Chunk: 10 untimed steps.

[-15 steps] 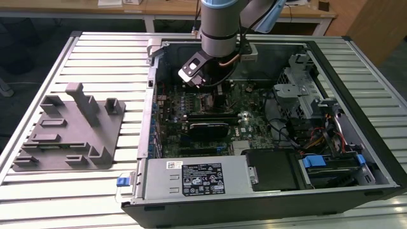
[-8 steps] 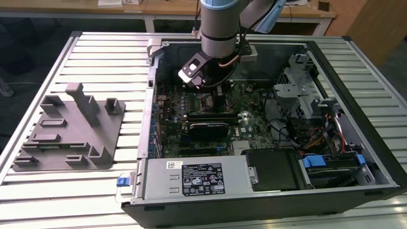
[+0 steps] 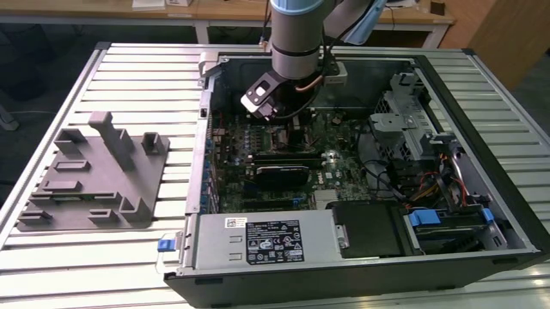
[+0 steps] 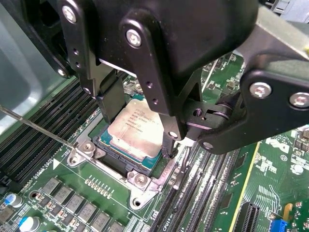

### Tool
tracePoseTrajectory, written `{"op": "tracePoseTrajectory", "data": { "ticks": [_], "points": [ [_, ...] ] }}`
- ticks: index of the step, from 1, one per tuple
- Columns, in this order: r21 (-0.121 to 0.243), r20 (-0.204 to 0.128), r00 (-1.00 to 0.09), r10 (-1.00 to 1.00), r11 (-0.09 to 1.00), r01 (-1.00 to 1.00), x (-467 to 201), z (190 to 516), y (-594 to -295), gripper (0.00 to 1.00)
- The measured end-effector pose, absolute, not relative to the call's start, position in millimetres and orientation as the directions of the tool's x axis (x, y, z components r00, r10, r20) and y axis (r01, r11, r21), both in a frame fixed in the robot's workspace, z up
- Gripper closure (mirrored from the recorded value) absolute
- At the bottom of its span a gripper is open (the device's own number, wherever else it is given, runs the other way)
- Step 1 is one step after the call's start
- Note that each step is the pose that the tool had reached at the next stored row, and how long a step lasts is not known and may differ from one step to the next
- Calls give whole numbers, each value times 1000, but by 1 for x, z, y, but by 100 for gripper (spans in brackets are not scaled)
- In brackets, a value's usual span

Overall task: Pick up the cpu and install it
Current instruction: 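Place the cpu into insertion slot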

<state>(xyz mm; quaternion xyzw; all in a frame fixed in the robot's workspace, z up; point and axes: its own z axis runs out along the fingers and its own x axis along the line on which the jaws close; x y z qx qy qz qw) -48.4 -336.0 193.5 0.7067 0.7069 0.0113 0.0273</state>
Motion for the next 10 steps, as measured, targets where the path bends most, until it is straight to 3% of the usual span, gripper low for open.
{"op": "tracePoseTrajectory", "data": {
  "ticks": [10],
  "points": [
    [53, -23, 1, 1000, 1, 999, -49, 192, -335, 45]
  ]
}}
